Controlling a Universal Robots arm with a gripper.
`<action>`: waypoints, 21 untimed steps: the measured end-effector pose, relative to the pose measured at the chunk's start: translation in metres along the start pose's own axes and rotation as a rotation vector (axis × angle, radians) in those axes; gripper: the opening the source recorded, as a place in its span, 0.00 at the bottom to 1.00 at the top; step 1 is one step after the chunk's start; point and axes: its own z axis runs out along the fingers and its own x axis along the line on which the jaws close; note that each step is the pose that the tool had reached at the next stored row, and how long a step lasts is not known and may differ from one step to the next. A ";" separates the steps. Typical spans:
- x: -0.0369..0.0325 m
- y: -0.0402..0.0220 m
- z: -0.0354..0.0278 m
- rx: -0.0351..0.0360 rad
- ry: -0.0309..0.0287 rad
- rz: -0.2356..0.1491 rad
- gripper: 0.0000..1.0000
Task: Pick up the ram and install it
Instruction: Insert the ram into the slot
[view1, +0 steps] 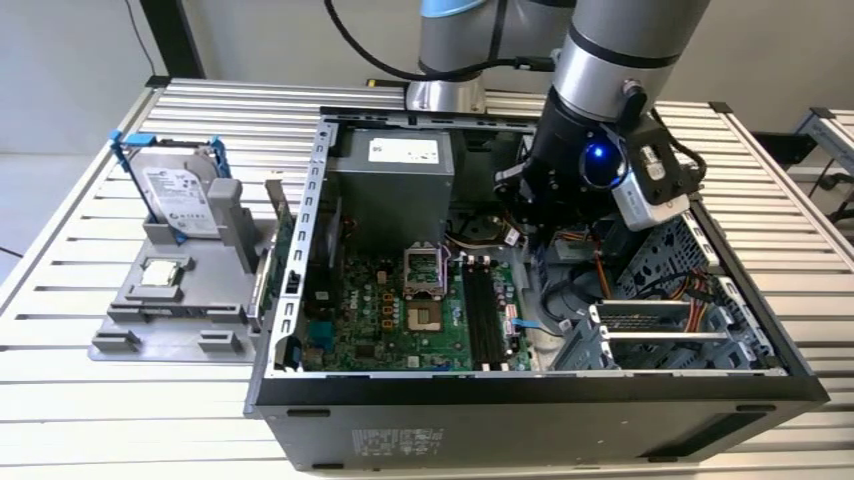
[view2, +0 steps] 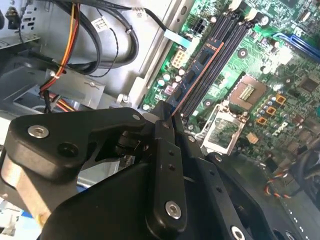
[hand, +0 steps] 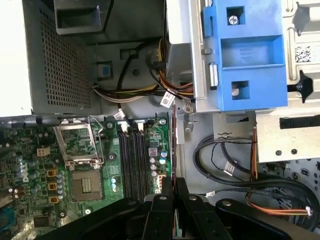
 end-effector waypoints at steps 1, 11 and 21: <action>0.0002 -0.0010 0.0017 -0.0004 0.0004 -0.003 0.00; 0.0120 -0.0091 0.0195 -0.0014 0.0011 -0.014 0.00; 0.0259 -0.0144 0.0353 -0.0013 0.0012 -0.015 0.00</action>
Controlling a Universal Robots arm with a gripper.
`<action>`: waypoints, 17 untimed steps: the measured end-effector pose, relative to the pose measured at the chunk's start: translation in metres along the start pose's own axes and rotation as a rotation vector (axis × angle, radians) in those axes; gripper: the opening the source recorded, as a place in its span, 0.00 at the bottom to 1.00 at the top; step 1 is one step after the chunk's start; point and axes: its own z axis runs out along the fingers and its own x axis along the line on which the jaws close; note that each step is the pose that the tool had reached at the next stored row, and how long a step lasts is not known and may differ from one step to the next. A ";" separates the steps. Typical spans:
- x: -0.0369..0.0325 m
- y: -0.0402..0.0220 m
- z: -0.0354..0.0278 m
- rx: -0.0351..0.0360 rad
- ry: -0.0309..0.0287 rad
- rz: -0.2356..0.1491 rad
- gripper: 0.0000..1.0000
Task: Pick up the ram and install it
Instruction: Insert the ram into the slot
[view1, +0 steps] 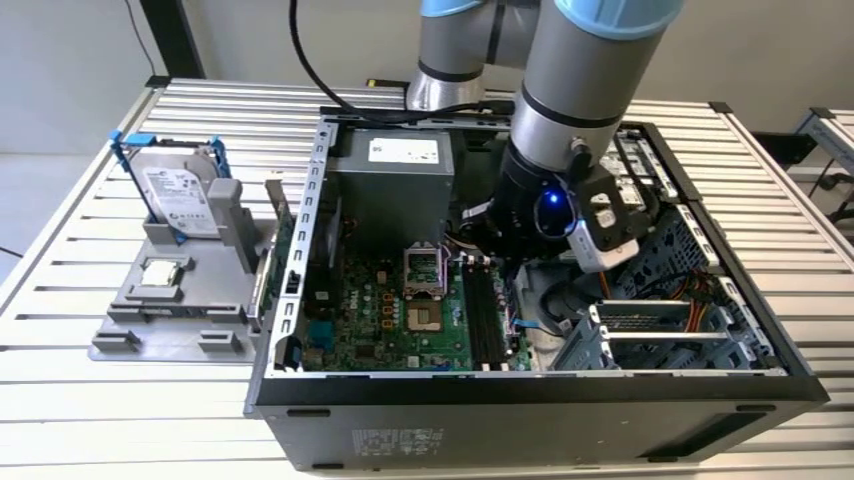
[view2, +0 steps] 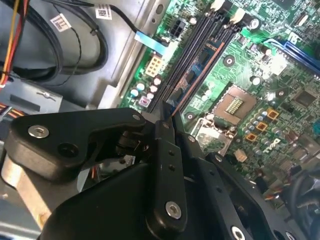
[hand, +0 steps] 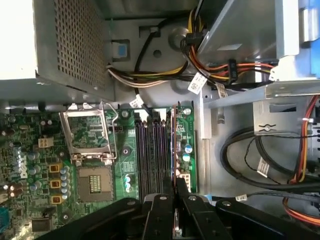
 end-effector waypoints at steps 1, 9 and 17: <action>-0.0003 -0.0002 0.0001 0.0000 0.0008 0.000 0.00; -0.0029 -0.0023 0.0141 0.0000 0.0013 -0.001 0.00; -0.0038 -0.0075 0.0271 0.0001 0.0016 -0.007 0.00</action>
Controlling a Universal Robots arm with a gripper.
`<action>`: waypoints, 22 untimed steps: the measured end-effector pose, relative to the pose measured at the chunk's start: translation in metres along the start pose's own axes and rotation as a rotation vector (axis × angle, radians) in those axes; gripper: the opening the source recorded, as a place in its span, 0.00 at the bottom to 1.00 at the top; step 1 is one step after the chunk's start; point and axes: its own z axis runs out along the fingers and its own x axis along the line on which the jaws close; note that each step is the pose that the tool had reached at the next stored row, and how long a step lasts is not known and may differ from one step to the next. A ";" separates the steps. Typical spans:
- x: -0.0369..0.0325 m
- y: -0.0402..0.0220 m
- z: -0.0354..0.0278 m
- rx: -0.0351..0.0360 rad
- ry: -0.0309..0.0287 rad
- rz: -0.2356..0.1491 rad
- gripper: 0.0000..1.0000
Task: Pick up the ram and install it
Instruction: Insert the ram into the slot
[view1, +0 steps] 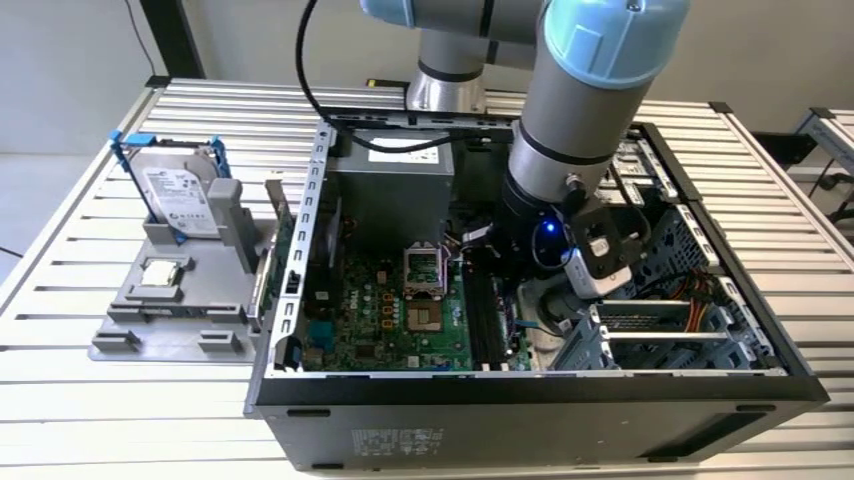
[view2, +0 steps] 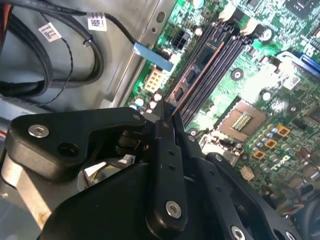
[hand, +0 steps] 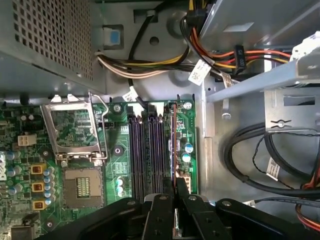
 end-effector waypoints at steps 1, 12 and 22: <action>0.0000 -0.0010 0.0008 0.0000 0.0000 -0.002 0.00; 0.0002 -0.0025 0.0054 0.0390 -0.0005 -0.028 0.00; 0.0066 -0.0030 0.0077 0.0404 0.0004 -0.032 0.00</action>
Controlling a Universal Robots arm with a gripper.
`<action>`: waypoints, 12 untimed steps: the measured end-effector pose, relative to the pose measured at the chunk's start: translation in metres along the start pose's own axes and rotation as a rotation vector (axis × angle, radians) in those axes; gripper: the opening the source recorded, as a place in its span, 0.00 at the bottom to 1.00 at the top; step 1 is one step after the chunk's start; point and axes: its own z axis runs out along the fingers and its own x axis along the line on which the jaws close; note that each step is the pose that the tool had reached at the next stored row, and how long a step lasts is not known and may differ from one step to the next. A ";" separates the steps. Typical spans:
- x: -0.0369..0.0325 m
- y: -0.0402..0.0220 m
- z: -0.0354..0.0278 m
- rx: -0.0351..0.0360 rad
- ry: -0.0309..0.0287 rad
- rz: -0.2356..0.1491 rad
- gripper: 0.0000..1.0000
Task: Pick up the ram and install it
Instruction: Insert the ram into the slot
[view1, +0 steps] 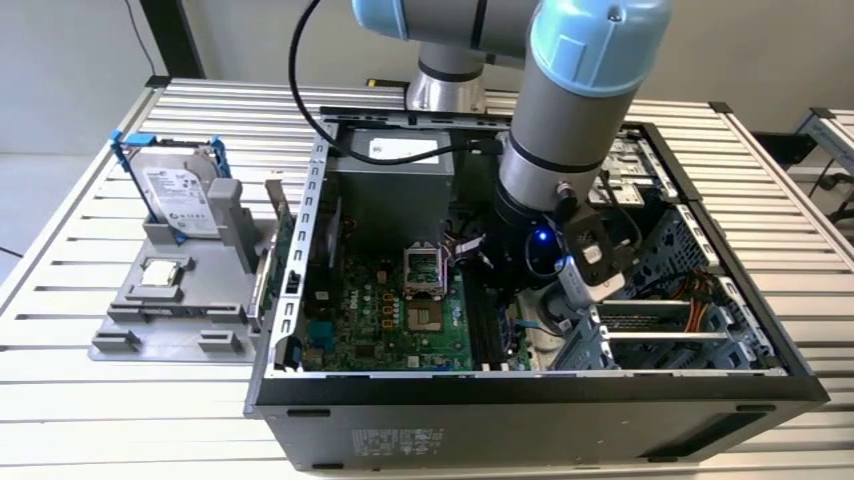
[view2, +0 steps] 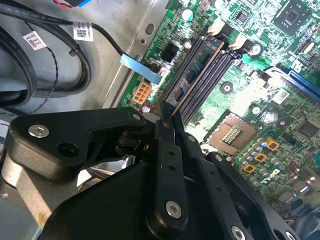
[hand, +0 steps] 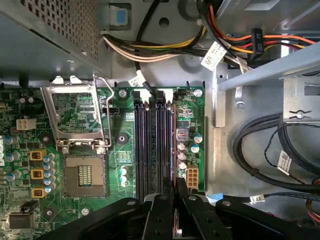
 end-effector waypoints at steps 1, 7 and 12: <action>0.0001 -0.0001 0.0005 0.0013 -0.0001 -0.001 0.00; 0.0002 0.0001 0.0042 0.0123 -0.0002 -0.004 0.00; 0.0002 0.0018 0.0061 0.0120 0.0000 -0.005 0.00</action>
